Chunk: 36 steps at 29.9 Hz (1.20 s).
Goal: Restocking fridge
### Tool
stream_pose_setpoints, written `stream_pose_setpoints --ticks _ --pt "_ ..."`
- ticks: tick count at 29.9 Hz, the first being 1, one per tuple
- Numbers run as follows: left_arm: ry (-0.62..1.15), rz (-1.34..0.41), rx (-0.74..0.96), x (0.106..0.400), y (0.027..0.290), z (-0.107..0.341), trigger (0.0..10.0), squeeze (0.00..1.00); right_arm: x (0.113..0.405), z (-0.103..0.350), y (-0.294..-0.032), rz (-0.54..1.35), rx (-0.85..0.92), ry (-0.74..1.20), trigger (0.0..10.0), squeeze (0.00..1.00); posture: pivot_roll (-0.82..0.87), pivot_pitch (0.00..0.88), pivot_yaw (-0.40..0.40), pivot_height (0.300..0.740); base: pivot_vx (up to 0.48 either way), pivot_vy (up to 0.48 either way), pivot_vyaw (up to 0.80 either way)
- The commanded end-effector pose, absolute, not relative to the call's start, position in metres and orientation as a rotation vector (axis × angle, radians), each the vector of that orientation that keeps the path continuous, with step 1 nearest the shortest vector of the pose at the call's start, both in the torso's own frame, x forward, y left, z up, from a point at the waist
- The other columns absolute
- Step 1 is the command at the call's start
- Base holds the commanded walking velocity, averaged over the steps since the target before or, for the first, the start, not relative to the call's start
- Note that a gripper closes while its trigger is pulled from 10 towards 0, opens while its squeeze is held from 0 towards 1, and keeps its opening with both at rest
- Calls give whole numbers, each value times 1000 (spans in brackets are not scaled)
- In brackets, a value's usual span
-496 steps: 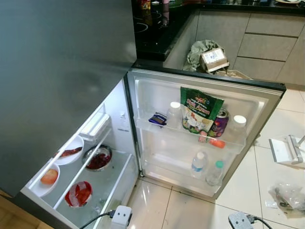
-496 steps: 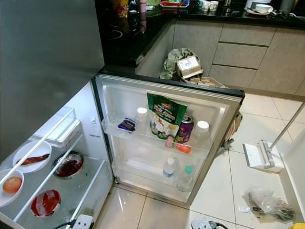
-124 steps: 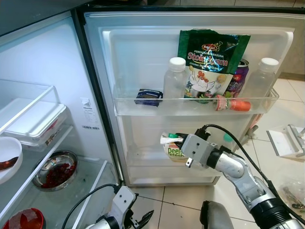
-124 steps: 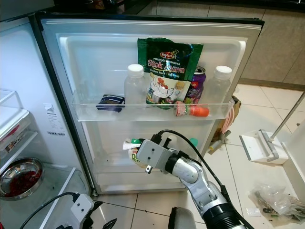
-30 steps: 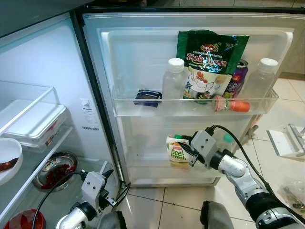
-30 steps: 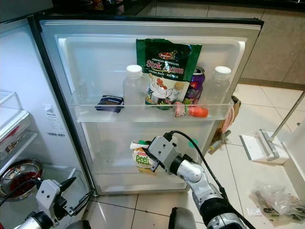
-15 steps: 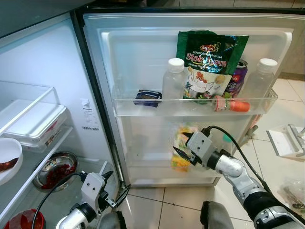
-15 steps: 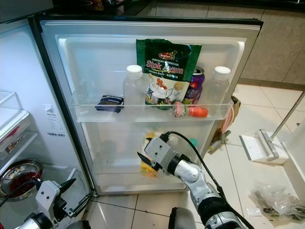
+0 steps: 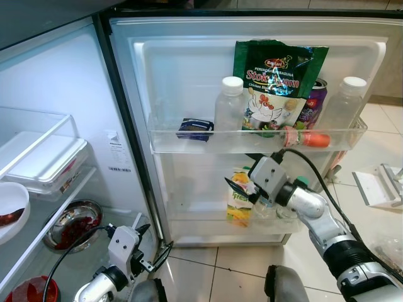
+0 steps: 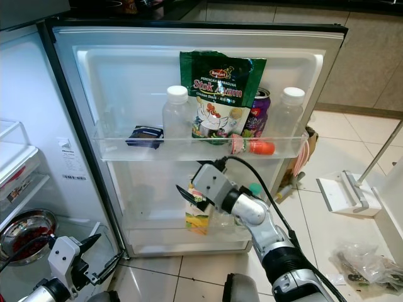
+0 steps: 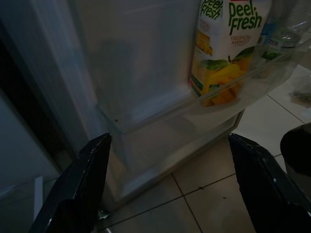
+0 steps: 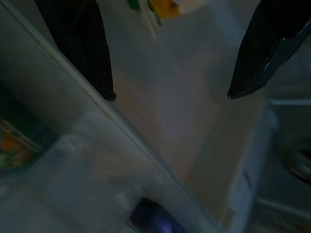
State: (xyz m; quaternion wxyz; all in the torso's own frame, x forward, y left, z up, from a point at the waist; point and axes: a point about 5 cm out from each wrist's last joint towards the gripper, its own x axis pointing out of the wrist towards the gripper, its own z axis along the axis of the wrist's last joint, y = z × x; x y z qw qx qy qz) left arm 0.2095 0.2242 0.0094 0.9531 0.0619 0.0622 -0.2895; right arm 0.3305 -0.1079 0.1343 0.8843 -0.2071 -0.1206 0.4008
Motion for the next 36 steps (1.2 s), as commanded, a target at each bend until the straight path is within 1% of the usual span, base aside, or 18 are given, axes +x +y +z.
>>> stream_pose_setpoints --ticks 1,3,7,8,11,12,14,16,17,19,23,24,25,28,30,33,34,36 --pt "144 -606 137 209 226 9 10000 0 328 140 -107 870 -353 -250 10000 0 33 0 -37 300 0 0 0" --pt "144 -608 136 209 225 9 10000 0 326 142 -105 893 -324 -253 10000 0 33 0 -37 300 0 0 0" --pt "145 -624 127 210 222 8 10000 0 302 143 -104 1120 -153 -172 10000 0 30 0 -38 300 0 0 0" --pt "145 -624 127 210 222 8 10000 0 302 143 -104 1120 -153 -172 10000 0 30 0 -38 300 0 0 0" --pt "141 -624 125 210 222 9 10000 0 289 138 -112 1220 -95 -114 10000 0 30 0 -38 300 0 0 0" --pt "139 -624 125 211 222 9 10000 0 278 130 -120 1288 -93 -52 10000 0 29 0 -39 300 0 0 0" --pt "139 -624 125 211 222 9 10000 0 278 130 -120 1288 -93 -52 10000 0 29 0 -39 300 0 0 0" --pt "138 -626 124 211 221 9 10000 0 258 118 -134 1385 -62 69 10000 0 25 0 -39 300 0 0 0" --pt "138 -626 124 211 221 9 10000 0 258 118 -134 1385 -62 69 10000 0 25 0 -39 300 0 0 0" --pt "140 -633 121 211 221 9 10000 0 243 102 -148 1421 -26 201 10000 0 18 0 -38 300 0 0 0" --pt "141 -639 118 211 220 9 10000 0 232 91 -157 1431 -8 298 10000 0 18 0 -40 300 0 0 0" --pt "140 -641 114 211 220 9 10000 0 221 71 -170 1389 -22 436 10000 0 16 0 -42 300 0 0 0" --pt "140 -641 114 211 220 9 10000 0 221 71 -170 1389 -22 436 10000 0 16 0 -42 300 0 0 0" --pt "141 -647 109 211 218 8 10000 0 210 39 -191 1281 -36 599 10000 0 13 0 -44 300 0 0 0" --pt "141 -647 108 211 218 8 10000 0 208 36 -194 1269 -31 620 10000 0 13 0 -44 300 0 0 0" --pt "140 -652 102 211 215 7 10000 0 193 7 -220 1099 41 755 10000 0 9 0 -43 300 0 0 0" --pt "140 -652 102 211 215 7 10000 0 193 7 -220 1099 41 755 10000 0 9 0 -43 300 0 0 0" --pt "141 -655 98 211 214 7 10000 0 179 -12 -235 993 63 845 10000 0 8 0 -45 300 0 0 0"
